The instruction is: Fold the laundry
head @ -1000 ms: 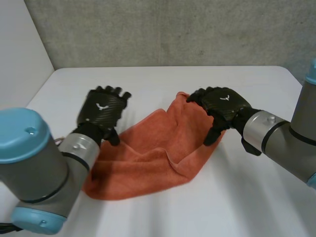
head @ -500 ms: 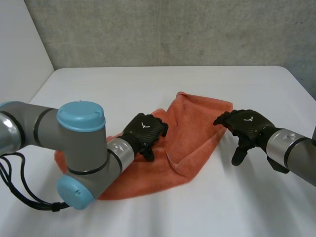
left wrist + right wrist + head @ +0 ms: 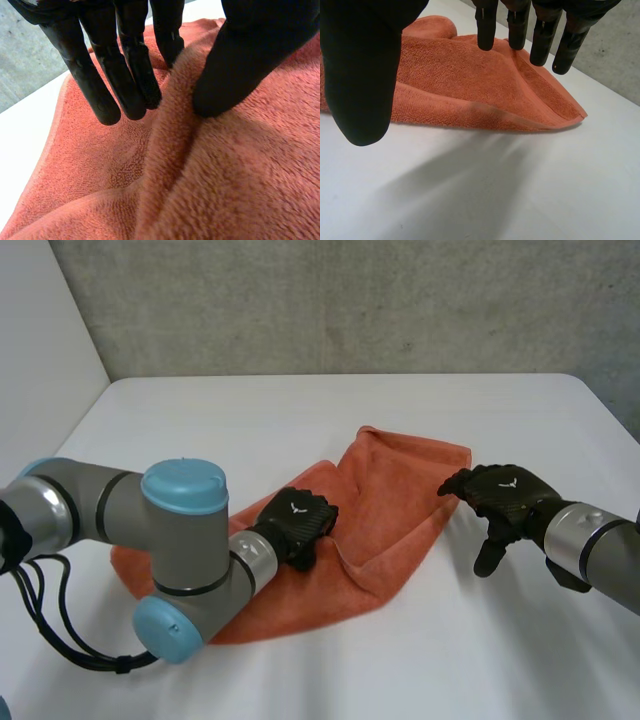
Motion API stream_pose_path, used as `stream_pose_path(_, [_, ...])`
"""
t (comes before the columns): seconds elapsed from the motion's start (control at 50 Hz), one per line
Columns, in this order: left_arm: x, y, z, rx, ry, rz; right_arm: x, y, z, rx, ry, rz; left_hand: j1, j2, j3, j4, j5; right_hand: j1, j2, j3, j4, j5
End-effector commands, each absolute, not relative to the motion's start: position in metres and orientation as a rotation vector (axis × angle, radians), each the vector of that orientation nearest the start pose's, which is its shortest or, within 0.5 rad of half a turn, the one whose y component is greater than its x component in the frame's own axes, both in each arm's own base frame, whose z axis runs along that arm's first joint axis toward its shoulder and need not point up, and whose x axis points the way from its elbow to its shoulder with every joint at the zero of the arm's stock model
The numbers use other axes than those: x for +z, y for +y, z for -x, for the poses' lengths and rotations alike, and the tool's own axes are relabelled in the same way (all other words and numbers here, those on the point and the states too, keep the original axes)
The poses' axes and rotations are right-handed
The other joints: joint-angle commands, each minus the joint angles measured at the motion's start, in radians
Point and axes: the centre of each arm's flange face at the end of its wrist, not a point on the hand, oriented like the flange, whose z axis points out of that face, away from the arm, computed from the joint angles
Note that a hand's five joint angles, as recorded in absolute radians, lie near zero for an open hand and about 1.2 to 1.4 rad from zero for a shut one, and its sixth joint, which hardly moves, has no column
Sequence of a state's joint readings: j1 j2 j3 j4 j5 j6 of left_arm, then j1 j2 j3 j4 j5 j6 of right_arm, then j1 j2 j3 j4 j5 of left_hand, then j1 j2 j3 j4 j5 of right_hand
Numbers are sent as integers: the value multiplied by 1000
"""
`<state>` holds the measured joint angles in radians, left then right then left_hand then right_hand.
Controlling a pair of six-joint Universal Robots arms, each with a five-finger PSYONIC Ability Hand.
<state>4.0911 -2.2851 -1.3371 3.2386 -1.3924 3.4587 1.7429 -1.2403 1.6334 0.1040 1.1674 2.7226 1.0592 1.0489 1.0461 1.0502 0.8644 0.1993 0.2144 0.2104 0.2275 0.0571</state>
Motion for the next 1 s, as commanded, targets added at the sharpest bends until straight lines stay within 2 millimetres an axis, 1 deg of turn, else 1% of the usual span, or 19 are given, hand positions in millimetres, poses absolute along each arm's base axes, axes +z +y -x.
stream_pose_path(0.02, [119, -239, 351, -1859, 2506, -1462, 187, -280, -218, -1541, 2272, 1019, 337, 347, 350, 346, 357, -3, -18, -14, -31, -35])
stream_pose_path(0.1, [128, -240, 349, -1882, 2489, -1446, 186, -282, -219, -1548, 2268, 1050, 337, 347, 350, 346, 357, -6, -21, -17, -34, -38])
stream_pose_path(0.14, [146, -239, 348, -1940, 2461, -1425, 187, -283, -220, -1557, 2254, 1081, 337, 347, 350, 346, 357, -9, -24, -20, -37, -41])
stream_pose_path(0.16, [147, -239, 348, -1940, 2460, -1425, 186, -283, -221, -1558, 2241, 1108, 337, 347, 350, 346, 357, -11, -27, -23, -40, -44])
stream_pose_path(0.24, [196, -224, 332, -2077, 2370, -1378, 172, -285, -231, -1459, 2178, 1208, 337, 347, 350, 346, 357, -12, -27, -23, -40, -44])
stream_pose_path(0.4, [237, -187, 310, -2187, 2285, -1369, 148, -298, -251, -1190, 2151, 1201, 337, 347, 350, 346, 357, -6, -21, -17, -34, -38])
stream_pose_path(0.44, [240, -181, 307, -2195, 2279, -1368, 147, -299, -255, -1178, 2143, 1206, 337, 347, 350, 346, 357, -3, -18, -14, -31, -35])
stream_pose_path(0.46, [241, -179, 305, -2198, 2277, -1368, 144, -303, -265, -1161, 2128, 1218, 337, 347, 350, 346, 357, 9, -6, -2, -19, -23])
stream_pose_path(0.56, [244, -168, 297, -2202, 2274, -1369, 136, -314, -272, -1168, 2130, 1228, 337, 347, 350, 346, 357, 47, 32, 36, 19, 15])
stream_pose_path(0.62, [243, -165, 294, -2197, 2278, -1365, 133, -325, -276, -1196, 2122, 1214, 337, 347, 350, 346, 357, 290, 275, 279, 262, 258])
stream_pose_path(0.68, [243, -167, 293, -2196, 2279, -1357, 135, -330, -278, -1225, 2122, 1198, 337, 347, 350, 346, 357, 314, 299, 303, 286, 282])
stream_pose_path(0.74, [243, -168, 292, -2195, 2279, -1350, 144, -336, -286, -1285, 2108, 1170, 337, 347, 350, 346, 357, 306, 290, 294, 277, 273])
stream_pose_path(0.8, [244, -170, 291, -2194, 2279, -1336, 148, -340, -286, -1311, 2110, 1129, 337, 347, 350, 346, 357, 300, 284, 289, 271, 267])
stream_pose_path(0.9, [249, -171, 287, -2199, 2274, -1316, 174, -342, -285, -1382, 2078, 1072, 337, 347, 350, 346, 357, 303, 287, 292, 274, 270])
stream_pose_path(0.92, [249, -171, 287, -2199, 2274, -1316, 174, -342, -285, -1382, 2078, 1072, 337, 347, 350, 346, 357, 303, 287, 292, 274, 270])
stream_pose_path(0.94, [251, -170, 286, -2206, 2270, -1314, 183, -342, -284, -1408, 2061, 1068, 337, 347, 350, 346, 357, 303, 287, 292, 274, 270])
stream_pose_path(0.96, [254, -169, 285, -2218, 2260, -1311, 183, -342, -284, -1408, 2061, 1068, 337, 347, 350, 346, 357, 303, 287, 292, 274, 270])
stream_pose_path(0.98, [255, -169, 285, -2222, 2257, -1309, 196, -341, -285, -1446, 2038, 1073, 337, 347, 350, 346, 357, 303, 287, 292, 274, 270])
stream_pose_path(1.0, [259, -168, 284, -2238, 2245, -1305, 197, -341, -285, -1450, 2036, 1074, 337, 347, 350, 346, 357, 303, 287, 292, 274, 270])
